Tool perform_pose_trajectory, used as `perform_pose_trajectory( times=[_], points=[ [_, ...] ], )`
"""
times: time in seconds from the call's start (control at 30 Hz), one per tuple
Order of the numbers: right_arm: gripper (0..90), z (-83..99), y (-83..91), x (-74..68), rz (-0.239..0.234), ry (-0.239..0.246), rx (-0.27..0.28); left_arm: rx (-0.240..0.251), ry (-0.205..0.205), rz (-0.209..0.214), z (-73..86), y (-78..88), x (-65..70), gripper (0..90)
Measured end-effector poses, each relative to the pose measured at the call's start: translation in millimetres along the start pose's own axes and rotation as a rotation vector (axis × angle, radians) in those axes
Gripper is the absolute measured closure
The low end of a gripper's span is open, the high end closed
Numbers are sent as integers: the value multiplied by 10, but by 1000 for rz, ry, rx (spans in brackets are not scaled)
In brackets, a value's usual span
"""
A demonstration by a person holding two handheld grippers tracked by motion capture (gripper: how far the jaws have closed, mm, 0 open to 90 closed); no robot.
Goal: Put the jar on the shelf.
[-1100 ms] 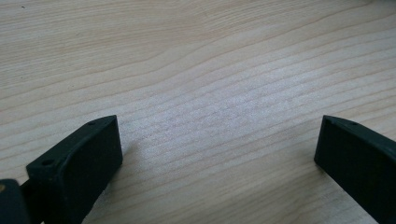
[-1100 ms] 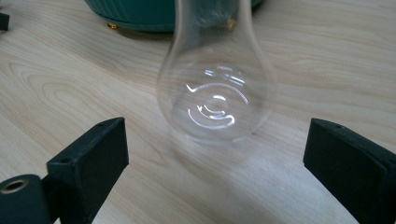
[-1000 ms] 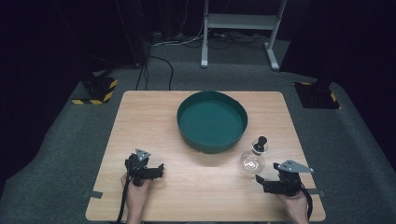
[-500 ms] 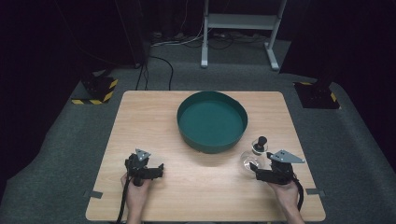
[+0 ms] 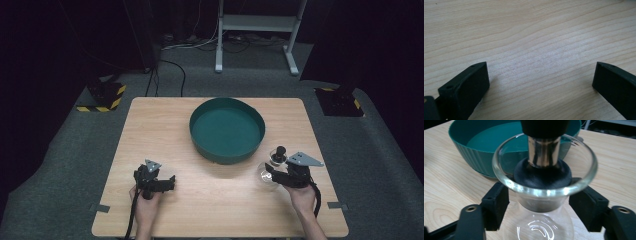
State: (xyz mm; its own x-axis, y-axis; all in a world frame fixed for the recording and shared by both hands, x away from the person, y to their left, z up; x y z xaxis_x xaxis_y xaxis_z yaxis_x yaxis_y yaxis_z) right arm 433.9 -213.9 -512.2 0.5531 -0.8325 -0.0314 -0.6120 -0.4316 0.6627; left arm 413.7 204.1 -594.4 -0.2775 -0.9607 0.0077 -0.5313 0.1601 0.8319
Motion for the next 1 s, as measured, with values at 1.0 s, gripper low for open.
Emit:
perform_pose_trajectory(
  times=[1.0],
  points=[
    [525,-66,46,54,23,5,37,0,0,0,0,0,0,11]
  ],
)
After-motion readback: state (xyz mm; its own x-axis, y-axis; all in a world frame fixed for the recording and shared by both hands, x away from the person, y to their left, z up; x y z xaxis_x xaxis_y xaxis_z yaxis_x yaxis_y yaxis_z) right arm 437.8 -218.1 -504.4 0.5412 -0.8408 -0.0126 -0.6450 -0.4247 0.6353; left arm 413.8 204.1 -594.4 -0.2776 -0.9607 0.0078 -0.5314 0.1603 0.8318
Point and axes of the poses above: each handheld gripper's, and its own axes: y roughly backward along the jaws, z roughly out of its underside, x roughly to its right, the point moved 7 cm from there along -y, roughly forward along the jaws, and after that the axes turned 11 degrees about -x, right-handed, at the moved point
